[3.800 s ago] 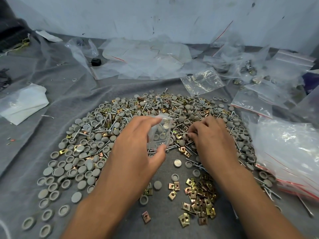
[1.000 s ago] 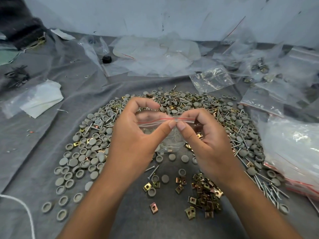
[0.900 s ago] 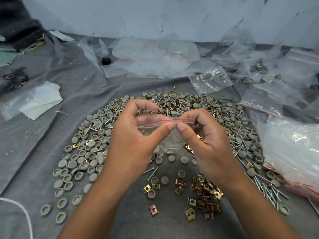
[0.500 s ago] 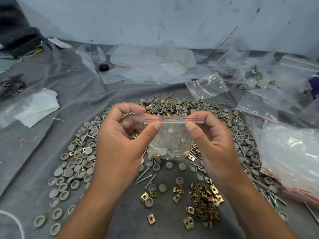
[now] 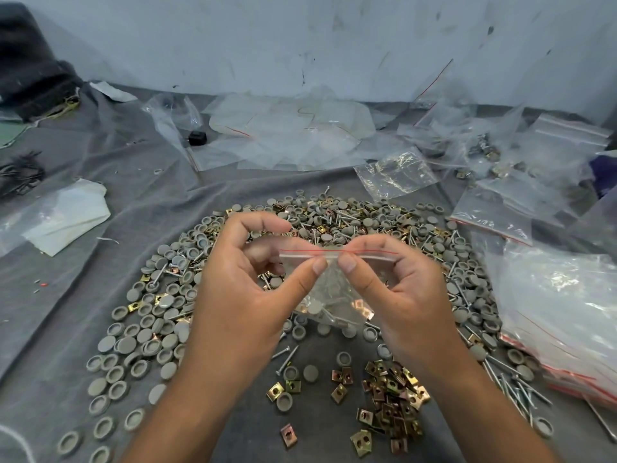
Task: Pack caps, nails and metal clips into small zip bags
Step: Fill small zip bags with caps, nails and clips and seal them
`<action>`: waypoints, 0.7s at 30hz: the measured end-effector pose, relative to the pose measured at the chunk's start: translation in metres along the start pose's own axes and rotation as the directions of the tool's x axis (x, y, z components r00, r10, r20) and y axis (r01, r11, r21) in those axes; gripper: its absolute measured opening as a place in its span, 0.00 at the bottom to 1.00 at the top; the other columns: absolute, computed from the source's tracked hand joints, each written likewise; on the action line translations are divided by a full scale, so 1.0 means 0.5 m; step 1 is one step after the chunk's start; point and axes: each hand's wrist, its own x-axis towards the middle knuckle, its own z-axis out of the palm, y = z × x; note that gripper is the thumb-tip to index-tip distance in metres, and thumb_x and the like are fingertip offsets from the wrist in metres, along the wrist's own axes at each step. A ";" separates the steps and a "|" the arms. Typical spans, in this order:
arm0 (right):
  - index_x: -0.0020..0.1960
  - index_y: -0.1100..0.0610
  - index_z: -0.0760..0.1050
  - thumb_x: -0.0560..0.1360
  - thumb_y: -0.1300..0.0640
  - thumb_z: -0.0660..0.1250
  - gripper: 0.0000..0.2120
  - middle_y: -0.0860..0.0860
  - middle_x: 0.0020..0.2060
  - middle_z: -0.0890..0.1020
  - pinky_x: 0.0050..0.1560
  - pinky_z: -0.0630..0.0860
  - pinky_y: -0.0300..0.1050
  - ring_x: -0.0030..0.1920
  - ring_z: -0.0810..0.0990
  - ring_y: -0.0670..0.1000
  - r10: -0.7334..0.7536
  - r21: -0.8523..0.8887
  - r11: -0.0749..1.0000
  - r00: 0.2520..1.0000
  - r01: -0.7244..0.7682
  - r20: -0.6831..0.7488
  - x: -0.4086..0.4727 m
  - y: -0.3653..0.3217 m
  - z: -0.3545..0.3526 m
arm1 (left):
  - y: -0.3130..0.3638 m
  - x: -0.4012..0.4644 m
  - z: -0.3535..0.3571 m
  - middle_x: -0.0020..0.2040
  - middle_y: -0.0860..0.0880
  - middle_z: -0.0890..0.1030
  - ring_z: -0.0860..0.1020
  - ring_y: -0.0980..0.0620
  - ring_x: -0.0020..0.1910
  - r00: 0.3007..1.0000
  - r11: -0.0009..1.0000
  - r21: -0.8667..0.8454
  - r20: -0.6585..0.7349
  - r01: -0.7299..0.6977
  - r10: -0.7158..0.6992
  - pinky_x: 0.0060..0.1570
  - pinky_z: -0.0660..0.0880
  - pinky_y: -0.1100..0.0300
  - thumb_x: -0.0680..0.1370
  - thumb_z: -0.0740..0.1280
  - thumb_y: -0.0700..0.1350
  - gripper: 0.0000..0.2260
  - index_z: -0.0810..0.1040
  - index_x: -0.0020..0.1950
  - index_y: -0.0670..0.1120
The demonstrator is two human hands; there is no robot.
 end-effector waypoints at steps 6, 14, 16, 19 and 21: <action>0.50 0.48 0.80 0.76 0.53 0.74 0.04 0.48 0.47 0.85 0.47 0.80 0.39 0.48 0.85 0.50 -0.057 -0.050 0.997 0.998 0.057 0.002 -0.001 -0.002 0.005 | -0.001 -0.002 0.002 0.46 0.48 0.86 0.84 0.46 0.46 0.999 1.000 0.004 0.019 -0.030 0.030 0.44 0.79 0.58 0.72 0.76 0.49 0.16 0.72 0.54 0.55; 0.54 0.44 0.77 0.73 0.53 0.75 0.12 0.50 0.48 0.84 0.52 0.81 0.43 0.52 0.85 0.52 -0.083 -0.023 0.996 0.994 0.081 -0.074 -0.001 -0.001 -0.001 | 0.006 0.001 -0.003 0.46 0.49 0.87 0.85 0.49 0.46 0.999 1.000 -0.022 -0.042 0.008 -0.009 0.44 0.79 0.56 0.70 0.79 0.51 0.18 0.73 0.53 0.56; 0.54 0.45 0.77 0.73 0.53 0.75 0.13 0.51 0.49 0.84 0.52 0.81 0.43 0.52 0.85 0.53 -0.071 -0.010 0.997 0.994 0.071 -0.080 0.001 -0.001 -0.004 | 0.008 0.001 -0.002 0.43 0.48 0.87 0.86 0.50 0.44 0.998 0.999 -0.040 -0.057 0.029 -0.031 0.40 0.80 0.61 0.68 0.79 0.50 0.20 0.73 0.52 0.53; 0.55 0.46 0.77 0.72 0.53 0.76 0.14 0.52 0.49 0.85 0.52 0.81 0.43 0.52 0.85 0.53 -0.053 0.016 0.998 0.995 0.055 -0.083 0.004 -0.003 -0.007 | 0.009 0.001 -0.002 0.41 0.46 0.87 0.86 0.49 0.44 0.998 0.998 -0.053 -0.056 0.034 -0.037 0.39 0.81 0.62 0.66 0.78 0.49 0.19 0.71 0.49 0.51; 0.55 0.46 0.77 0.72 0.54 0.77 0.14 0.53 0.49 0.85 0.52 0.81 0.42 0.53 0.85 0.53 -0.041 0.046 0.998 0.997 0.044 -0.069 0.005 -0.004 -0.010 | 0.008 0.002 -0.002 0.42 0.44 0.86 0.86 0.48 0.46 0.998 0.999 -0.041 -0.058 0.014 -0.016 0.43 0.81 0.60 0.68 0.78 0.48 0.17 0.71 0.47 0.53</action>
